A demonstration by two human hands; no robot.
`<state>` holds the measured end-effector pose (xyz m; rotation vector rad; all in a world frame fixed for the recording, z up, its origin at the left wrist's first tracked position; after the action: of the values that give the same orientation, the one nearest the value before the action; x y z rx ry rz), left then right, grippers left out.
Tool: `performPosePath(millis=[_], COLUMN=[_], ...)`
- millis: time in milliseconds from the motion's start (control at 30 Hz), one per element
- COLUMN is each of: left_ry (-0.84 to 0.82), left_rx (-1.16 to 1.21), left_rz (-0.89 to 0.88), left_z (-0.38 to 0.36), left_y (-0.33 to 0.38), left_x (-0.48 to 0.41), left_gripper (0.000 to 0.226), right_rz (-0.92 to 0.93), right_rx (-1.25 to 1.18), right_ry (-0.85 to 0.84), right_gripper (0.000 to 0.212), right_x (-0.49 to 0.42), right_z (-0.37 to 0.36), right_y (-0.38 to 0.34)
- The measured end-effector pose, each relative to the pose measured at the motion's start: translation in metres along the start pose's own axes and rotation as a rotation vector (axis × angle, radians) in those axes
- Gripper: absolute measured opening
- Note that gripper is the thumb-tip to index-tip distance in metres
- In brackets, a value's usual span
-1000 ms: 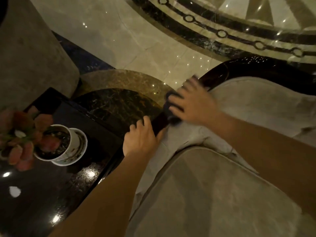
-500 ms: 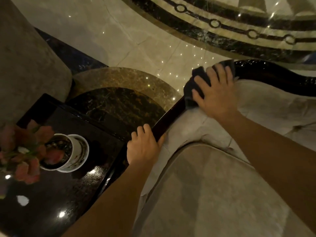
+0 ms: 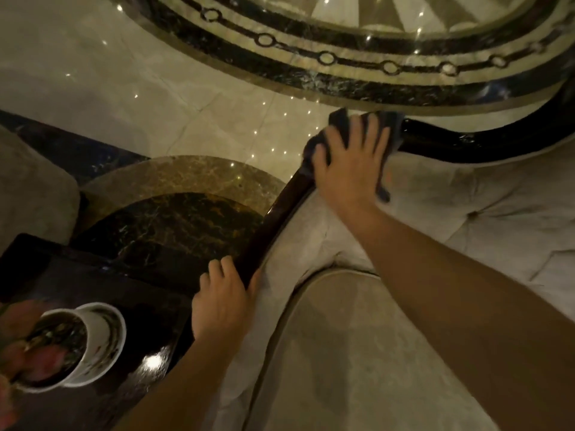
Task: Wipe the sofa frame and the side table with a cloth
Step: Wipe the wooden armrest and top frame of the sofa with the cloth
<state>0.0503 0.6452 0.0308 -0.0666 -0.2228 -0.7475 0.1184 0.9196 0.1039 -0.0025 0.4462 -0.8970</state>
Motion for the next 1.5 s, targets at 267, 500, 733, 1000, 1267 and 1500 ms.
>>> performPosePath(millis=[267, 500, 733, 1000, 1267, 1500], left_ry=[0.005, 0.226, 0.288, 0.257, 0.213, -0.102], left_rx=[0.124, 0.252, -0.034, -0.019, -0.009, -0.084], left_rz=[-0.141, -0.244, -0.324, -0.351, -0.366, -0.295], left_z=[0.044, 0.123, 0.132, 0.128, 0.129, 0.147], left_y=[0.079, 0.235, 0.299, 0.293, 0.291, 0.292], left_x=[-0.079, -0.156, -0.141, -0.143, -0.146, -0.161], left_gripper=[0.058, 0.066, 0.064, 0.054, 0.052, 0.052], right_rz=[0.053, -0.106, -0.11, 0.26, 0.063, -0.14], right_rx=[0.011, 0.026, 0.464, 1.222, 0.145, 0.056], right_ry=[-0.106, -0.089, -0.592, -0.976, -0.418, -0.028], right_gripper=[0.049, 0.054, 0.064, 0.046, 0.038, 0.041], right_x=[-0.025, -0.009, -0.034, -0.064, -0.081, -0.041], right_z=[0.028, 0.055, 0.089, 0.137, 0.235, 0.258], right_y=[0.082, 0.132, 0.159, 0.161, 0.191, 0.251])
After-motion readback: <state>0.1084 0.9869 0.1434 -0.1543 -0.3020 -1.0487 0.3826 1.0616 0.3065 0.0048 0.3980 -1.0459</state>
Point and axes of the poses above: each hand's wrist, its own x-axis away from the middle knuckle, its own z-axis out of the back of the hand, y = z × x, the point moved 3 cm from there along -x, towards the middle knuckle, and after that the axes turned 12 degrees about -x, right-handed, at the moved point
